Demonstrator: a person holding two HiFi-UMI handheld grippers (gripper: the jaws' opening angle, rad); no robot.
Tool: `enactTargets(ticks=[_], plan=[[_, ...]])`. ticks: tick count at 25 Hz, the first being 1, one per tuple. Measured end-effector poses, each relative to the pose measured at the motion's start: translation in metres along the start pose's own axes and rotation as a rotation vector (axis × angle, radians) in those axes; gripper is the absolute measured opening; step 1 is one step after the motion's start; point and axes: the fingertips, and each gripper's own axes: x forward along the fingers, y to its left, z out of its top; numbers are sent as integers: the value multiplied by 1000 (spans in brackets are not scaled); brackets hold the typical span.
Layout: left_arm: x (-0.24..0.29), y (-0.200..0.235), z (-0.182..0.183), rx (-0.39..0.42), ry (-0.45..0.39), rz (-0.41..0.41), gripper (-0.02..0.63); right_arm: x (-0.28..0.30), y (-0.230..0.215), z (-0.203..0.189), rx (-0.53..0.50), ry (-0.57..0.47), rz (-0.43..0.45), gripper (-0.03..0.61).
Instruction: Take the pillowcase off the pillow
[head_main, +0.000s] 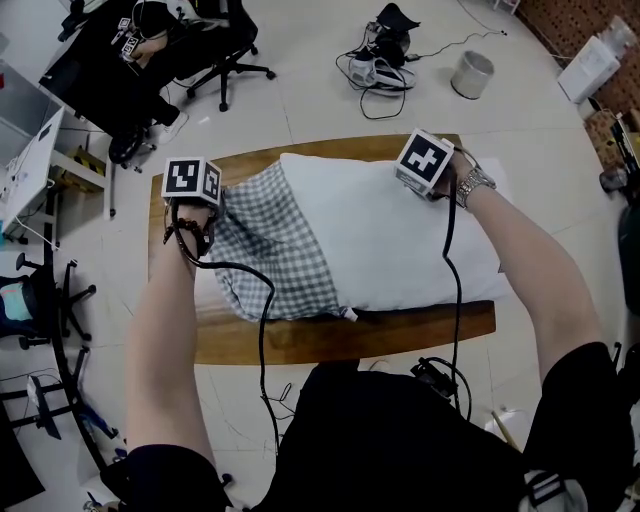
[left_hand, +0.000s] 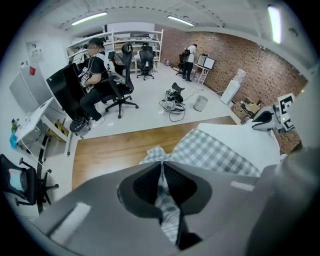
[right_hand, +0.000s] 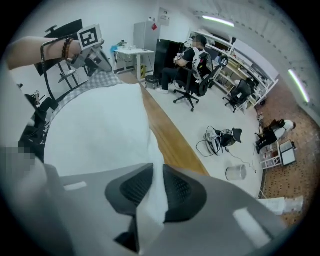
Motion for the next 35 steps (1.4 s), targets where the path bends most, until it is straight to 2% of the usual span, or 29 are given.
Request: enactTargets(ticks=[4,7,14,18,20,25,31,35], plan=[[-6,-14,3,33,-51,16,135,-20,-7,12,-47,-117,-85,132],[-13,-23,-4,34,-78,26,169,-44,-12,20,-64,-211,-169,141],[-27,-38,-24,17,-148,66,199,-58,22,4,-6,-268,-95,147],[-35,-70,-52,24,-188,70,209,-68,54,-20,-20,-299,-73,172],[-38,-87,-66,12,-207,58,215,-71,73,-31,-40,-313,-55,188],[-46,-122,-87,-82,-281,-18,225,-85,118,-36,-122,-349,-20,225],[-52,-167,-124,-90,-350,-57,242,-90,169,-51,-238,-379,-24,247],[-38,-188,-165,-118,-383,-62,255,-80,204,-74,-310,-397,-36,275]])
